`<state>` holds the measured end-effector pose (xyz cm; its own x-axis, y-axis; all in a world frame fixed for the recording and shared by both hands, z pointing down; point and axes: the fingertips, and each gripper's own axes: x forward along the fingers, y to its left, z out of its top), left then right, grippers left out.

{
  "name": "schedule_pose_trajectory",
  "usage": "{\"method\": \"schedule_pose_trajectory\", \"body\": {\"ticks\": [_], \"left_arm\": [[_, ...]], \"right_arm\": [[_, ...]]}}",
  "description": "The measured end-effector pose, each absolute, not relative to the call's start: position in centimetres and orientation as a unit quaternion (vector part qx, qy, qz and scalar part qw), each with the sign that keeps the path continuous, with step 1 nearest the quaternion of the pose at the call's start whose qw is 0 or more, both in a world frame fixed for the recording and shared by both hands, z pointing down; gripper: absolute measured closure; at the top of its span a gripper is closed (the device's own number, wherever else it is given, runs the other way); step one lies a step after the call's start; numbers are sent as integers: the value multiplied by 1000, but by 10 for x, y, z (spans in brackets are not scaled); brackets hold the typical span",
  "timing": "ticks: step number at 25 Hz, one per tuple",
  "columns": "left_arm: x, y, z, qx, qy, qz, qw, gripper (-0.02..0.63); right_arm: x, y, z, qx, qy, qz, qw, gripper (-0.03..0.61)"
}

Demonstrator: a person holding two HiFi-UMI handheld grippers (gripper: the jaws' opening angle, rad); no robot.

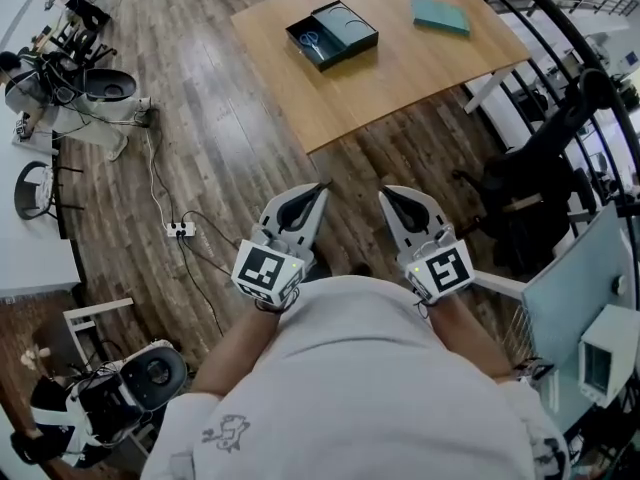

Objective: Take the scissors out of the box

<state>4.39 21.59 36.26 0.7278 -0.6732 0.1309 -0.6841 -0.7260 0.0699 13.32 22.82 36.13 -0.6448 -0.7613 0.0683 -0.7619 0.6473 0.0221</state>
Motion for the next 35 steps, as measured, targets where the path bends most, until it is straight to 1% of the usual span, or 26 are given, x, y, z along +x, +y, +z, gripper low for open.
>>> {"method": "schedule_pose_trajectory", "body": {"ticks": [10,13,15,18,20,28,35], "left_arm": [[23,203,366,928,-364,44,65,609],[14,193,368,929,-362,45,67,609],[7,184,369,929,-362,44,68,609],[-7,171,373,929,-361,41,72,609],[-19,160,376,929,-359,40,73,609],[-70,102,366,934,-349,37,65,609],[-100,72,361,941,-329,35,64,609]], "right_arm": [[120,209,366,441,-896,16,43,572],[109,199,367,439,-897,16,45,532],[102,191,368,439,-897,17,47,518],[90,178,373,446,-893,18,52,469],[80,167,376,450,-891,20,55,448],[33,110,369,463,-884,17,57,420],[-2,79,364,471,-880,21,56,419]]}}
